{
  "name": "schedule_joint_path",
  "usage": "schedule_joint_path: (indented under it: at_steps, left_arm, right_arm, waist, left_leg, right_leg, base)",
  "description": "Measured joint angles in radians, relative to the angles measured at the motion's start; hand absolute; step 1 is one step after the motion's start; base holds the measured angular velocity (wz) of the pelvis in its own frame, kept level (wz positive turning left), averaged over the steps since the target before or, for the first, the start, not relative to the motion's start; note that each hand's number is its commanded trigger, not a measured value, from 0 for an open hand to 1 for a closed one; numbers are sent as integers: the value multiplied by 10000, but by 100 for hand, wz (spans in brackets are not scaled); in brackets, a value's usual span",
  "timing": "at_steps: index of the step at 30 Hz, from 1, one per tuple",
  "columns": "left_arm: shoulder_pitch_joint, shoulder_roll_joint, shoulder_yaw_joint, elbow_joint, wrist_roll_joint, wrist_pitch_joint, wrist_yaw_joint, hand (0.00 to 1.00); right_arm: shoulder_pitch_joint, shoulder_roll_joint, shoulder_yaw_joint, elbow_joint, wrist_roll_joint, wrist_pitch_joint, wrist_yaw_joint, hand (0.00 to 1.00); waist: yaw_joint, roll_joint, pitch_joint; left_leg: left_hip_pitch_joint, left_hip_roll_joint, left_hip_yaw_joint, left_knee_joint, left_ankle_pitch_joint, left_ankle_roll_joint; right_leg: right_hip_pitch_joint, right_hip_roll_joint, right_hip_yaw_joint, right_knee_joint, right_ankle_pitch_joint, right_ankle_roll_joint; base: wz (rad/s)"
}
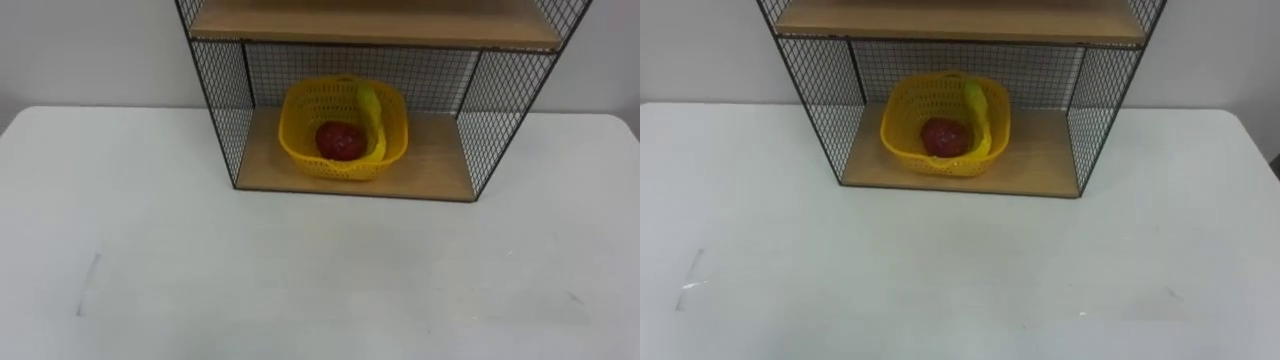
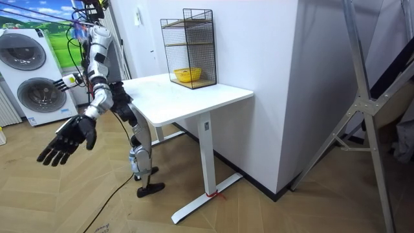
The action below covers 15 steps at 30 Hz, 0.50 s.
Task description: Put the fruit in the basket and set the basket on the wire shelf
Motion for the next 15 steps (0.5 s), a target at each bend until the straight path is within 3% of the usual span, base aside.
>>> schedule_joint_path:
  at_steps: [2,3,4,5,6,7,8,10,12,15]
  left_arm:
    - [-180,-591,-301,576,58,36,-584,0]
    - [-322,-1103,-666,1030,381,237,-1012,0]
    - [-407,-1691,-909,1589,1237,525,-1571,0]
    - [-433,-1987,-1039,1879,1763,672,-1859,0]
    - [-441,-2521,-1527,2421,2836,1011,-2430,0]
    - [-454,-2801,-2155,2960,3926,1369,-3027,0]
    - [-468,-2852,-2582,3213,4470,1574,-3289,0]
    - [-561,-2948,-4206,3398,6580,2265,-4019,0]
    - [-782,-2928,-5205,3370,7727,2520,-4405,0]
    - [-1265,-2953,-6611,3287,9587,3044,-5046,0]
  right_arm:
    - [-97,399,501,938,-338,208,790,0]
    - [-229,751,804,1476,-820,348,1228,0]
    - [-466,1023,1229,2112,-1854,577,1627,0]
    - [-585,1157,1484,2362,-2493,721,1787,0]
    - [-814,1382,2185,2887,-3903,1018,2200,0]
    - [-1101,1518,3146,3329,-5161,1382,2566,0]
    - [-1304,1549,3747,3514,-5808,1586,2714,0]
    - [-1865,1536,5642,3844,-8159,2181,3179,0]
    - [-2338,1517,6399,3900,-9192,2322,3502,0]
    - [-2923,1534,7427,3562,-10551,2964,4152,0]
  waist:
    - [-51,-40,-28]
    - [-40,-59,-30]
    - [-15,-77,-44]
    - [-22,-81,-40]
    - [-35,-111,-41]
    - [30,-145,-43]
    - [60,-148,-43]
    - [38,-153,-24]
    - [8,-152,-16]
    - [19,-147,1]
  left_leg:
    - [113,1,2,-96,7,-12]
    - [217,16,27,-137,13,-22]
    - [359,36,91,-165,19,-31]
    - [451,48,134,-178,18,-30]
    - [637,51,188,-222,17,-28]
    - [802,53,224,-272,15,-27]
    - [876,63,230,-272,14,-25]
    - [1109,59,173,-327,15,-26]
    - [1385,22,102,-481,21,-34]
    - [1747,5,91,-601,38,-59]
  right_leg:
    - [137,-6,-17,-74,1,-2]
    - [242,3,-14,-122,9,-3]
    - [373,4,-1,-150,14,2]
    - [450,0,0,-160,16,4]
    - [590,-7,28,-166,16,6]
    - [721,5,78,-184,18,10]
    - [799,18,84,-214,26,21]
    - [1153,36,-6,-495,134,45]
    - [1520,35,-83,-750,199,73]
    - [1899,28,-118,-854,219,86]
  base:
    - [7]
    - [-5]
    - [-12]
    - [-20]
    - [-17]
    - [-15]
    - [-9]
    - [13]
    - [29]
    - [6]
